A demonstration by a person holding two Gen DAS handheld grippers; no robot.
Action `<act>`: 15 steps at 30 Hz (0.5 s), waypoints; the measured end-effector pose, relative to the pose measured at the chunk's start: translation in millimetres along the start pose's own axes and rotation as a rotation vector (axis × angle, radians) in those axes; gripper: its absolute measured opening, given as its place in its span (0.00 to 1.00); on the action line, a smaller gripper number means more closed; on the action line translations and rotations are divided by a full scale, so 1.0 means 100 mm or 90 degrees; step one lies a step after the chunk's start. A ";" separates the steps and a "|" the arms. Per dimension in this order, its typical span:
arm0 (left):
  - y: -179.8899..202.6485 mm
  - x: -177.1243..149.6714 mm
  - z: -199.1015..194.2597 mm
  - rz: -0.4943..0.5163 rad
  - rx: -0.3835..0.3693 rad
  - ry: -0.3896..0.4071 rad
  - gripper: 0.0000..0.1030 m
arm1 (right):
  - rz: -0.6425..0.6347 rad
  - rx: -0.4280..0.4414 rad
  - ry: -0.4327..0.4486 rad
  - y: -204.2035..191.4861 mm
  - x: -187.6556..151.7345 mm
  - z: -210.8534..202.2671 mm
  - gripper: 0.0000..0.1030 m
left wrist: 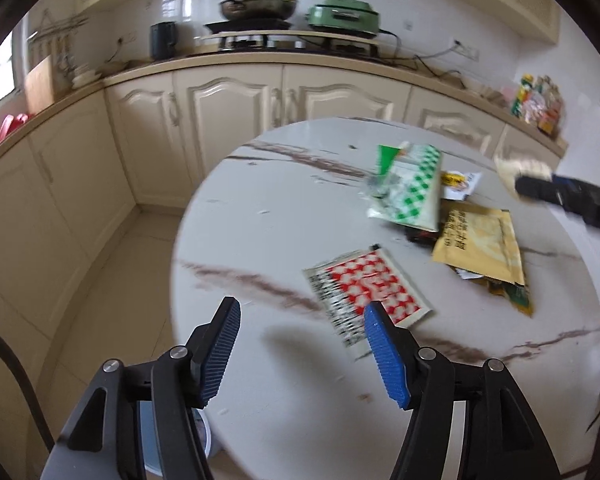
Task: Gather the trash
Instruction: 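Grasp the white steamed bun with the right gripper while the left approaches the checkered packet, then grasp the red-and-white checkered packet with the left gripper while the right holds the bun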
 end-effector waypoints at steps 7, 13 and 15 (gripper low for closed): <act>-0.31 -0.14 -0.16 -0.035 0.034 -0.012 0.59 | -0.192 0.022 -0.056 -1.21 -0.15 0.32 0.59; -0.52 -0.16 -0.26 -0.080 0.022 -0.011 0.64 | -0.270 -0.073 -0.104 -1.41 -0.28 0.63 0.59; -0.58 -0.15 -0.27 -0.094 0.012 -0.009 0.64 | -0.302 -0.100 -0.116 -1.48 -0.29 0.71 0.59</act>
Point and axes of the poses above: each gripper's, at about its wrist camera, not at the fingertips, and z roughly the way its jaws point, y to its right, x to its top, the point moved 2 cm from there along z, roughly the way its jaws point, and after that the axes turned 12 degrees about y, right-handed, at the moved point
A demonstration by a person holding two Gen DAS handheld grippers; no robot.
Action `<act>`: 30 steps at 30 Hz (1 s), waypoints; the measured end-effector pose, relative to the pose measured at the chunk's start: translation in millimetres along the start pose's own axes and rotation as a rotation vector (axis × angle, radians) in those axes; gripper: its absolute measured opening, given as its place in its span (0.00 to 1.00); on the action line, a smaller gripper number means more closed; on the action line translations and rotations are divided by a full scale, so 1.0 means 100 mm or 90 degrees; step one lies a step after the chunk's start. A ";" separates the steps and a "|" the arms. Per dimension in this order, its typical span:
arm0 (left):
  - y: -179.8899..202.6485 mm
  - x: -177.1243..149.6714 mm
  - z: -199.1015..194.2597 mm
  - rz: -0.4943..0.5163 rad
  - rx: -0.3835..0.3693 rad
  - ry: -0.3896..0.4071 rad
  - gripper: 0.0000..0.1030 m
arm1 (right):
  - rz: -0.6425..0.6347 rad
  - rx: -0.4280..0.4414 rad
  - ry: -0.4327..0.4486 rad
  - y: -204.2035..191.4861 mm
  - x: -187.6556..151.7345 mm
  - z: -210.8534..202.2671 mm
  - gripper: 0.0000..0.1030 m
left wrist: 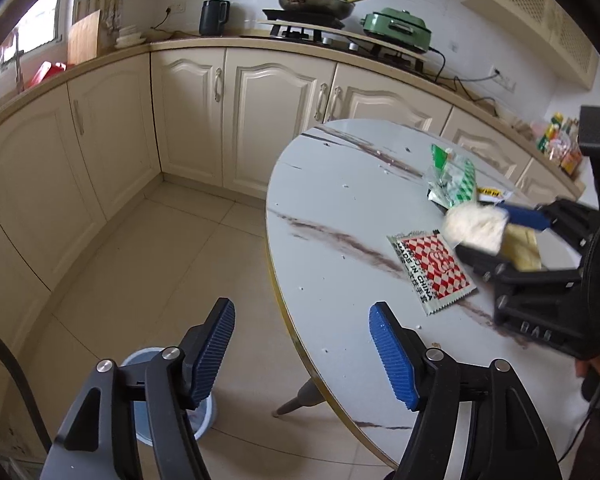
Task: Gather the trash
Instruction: 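Grasp the red-and-white checkered packet with the left gripper while the right holds the bun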
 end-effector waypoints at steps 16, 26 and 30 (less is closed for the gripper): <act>-0.23 -0.02 -0.06 -0.058 -0.028 -0.005 0.67 | 0.020 0.079 -0.017 -0.26 0.10 0.08 0.60; -0.29 -0.03 -0.05 -0.100 -0.027 -0.007 0.68 | 0.044 0.160 0.007 -0.42 0.11 -0.03 0.59; -0.22 -0.01 0.02 -0.112 -0.054 -0.017 0.68 | 0.068 0.107 0.027 -0.20 0.10 -0.12 0.60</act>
Point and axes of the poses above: each gripper's, at about its wrist camera, not at the fingertips, and z roughly the way its jaws point, y to its right, x to its top, the point moved 2 cm from there along z, roughly the way its jaws point, and after that the axes turned 12 degrees about y, right-handed, at the moved point
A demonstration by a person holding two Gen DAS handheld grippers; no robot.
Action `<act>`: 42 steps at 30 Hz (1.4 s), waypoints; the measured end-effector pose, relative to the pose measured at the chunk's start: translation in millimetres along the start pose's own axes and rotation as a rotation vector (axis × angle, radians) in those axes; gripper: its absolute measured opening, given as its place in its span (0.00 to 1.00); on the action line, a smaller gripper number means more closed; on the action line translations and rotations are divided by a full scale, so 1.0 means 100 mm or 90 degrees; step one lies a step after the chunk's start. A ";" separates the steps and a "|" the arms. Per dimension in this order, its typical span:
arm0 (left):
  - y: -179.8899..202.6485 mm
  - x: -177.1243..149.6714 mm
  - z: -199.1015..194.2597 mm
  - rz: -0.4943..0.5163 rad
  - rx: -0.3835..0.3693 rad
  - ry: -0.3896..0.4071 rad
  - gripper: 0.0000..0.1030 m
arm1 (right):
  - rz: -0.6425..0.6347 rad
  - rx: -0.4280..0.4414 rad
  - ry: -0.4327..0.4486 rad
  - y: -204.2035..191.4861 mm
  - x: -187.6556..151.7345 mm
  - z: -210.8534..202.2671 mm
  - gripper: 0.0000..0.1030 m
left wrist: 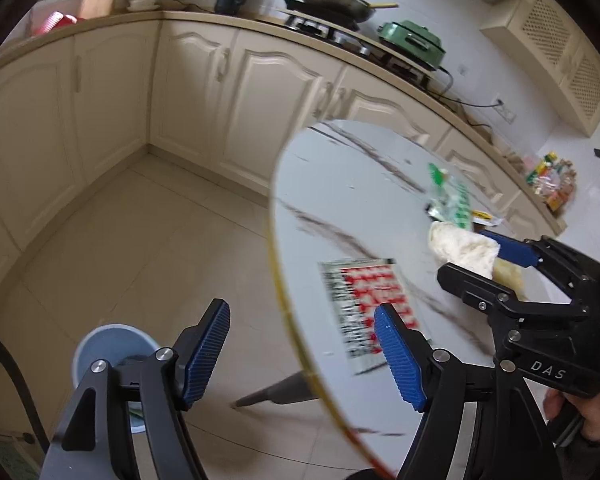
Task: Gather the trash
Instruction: 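Grasp the red-and-white checkered packet with the left gripper while the right holds the bun, then carry bun and checkered packet over the blue bin and open both grippers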
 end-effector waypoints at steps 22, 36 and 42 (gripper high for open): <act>0.03 0.16 0.26 0.019 0.015 -0.011 0.46 | 0.056 -0.005 0.043 0.32 -0.04 -0.26 0.61; -0.21 0.29 0.36 0.013 0.051 0.028 0.55 | 0.061 0.015 0.039 0.21 -0.03 -0.17 0.61; 0.01 0.30 0.39 0.084 0.050 0.039 0.27 | 0.065 0.021 0.042 0.22 -0.01 -0.12 0.61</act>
Point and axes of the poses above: each gripper's, at about its wrist camera, not at the fingertips, and z roughly the way its jaws point, y to its right, x to its top, the point moved 2 cm from there along z, roughly the way its jaws point, and after that the axes turned 12 degrees about y, right-handed, at the moved point
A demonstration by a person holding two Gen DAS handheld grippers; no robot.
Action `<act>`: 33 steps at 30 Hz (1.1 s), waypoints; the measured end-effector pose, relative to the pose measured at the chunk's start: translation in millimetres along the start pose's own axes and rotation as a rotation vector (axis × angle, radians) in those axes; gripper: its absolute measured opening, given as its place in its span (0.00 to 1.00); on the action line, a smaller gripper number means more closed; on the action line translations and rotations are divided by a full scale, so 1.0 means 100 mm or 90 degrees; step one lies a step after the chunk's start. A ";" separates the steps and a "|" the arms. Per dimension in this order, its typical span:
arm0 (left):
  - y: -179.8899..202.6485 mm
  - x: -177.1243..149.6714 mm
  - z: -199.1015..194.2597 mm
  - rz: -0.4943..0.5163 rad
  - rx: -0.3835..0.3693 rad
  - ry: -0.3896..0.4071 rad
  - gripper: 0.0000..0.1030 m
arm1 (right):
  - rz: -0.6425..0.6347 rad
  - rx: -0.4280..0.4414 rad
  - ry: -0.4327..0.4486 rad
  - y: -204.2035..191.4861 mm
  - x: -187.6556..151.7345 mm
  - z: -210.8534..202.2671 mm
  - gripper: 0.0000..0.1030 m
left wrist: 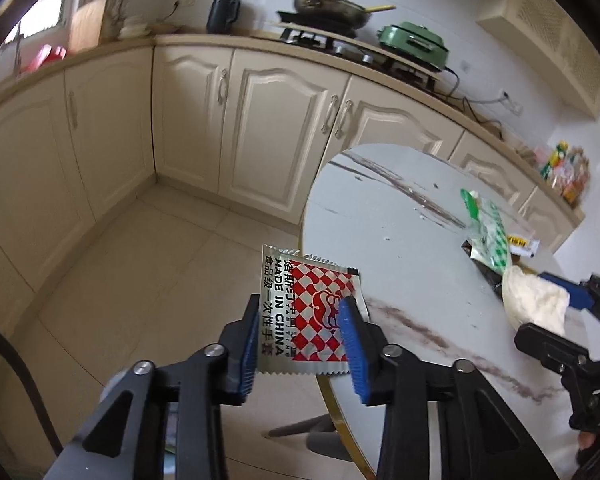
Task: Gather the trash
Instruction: 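Carry bun and checkered packet over the blue bin and open both grippers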
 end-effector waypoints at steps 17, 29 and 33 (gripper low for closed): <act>0.33 -0.06 -0.64 0.048 -0.063 0.085 0.00 | 0.023 -0.009 0.015 -0.05 0.03 -0.04 0.60; -0.42 -0.26 -1.52 0.007 -0.019 0.126 0.00 | 0.014 0.039 0.074 -0.87 0.49 -0.09 0.60; -0.96 -0.43 -1.71 -0.024 0.045 0.113 0.00 | 0.013 0.095 0.073 -1.41 0.58 0.15 0.60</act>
Point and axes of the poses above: each gripper's, at about its wrist camera, not at the fingertips, and z roughly the way its jaws point, y to its right, x to its top, the point moved 2 cm from there along z, roughly the way its jaws point, and after that the axes turned 12 degrees about y, right-handed, at the moved point
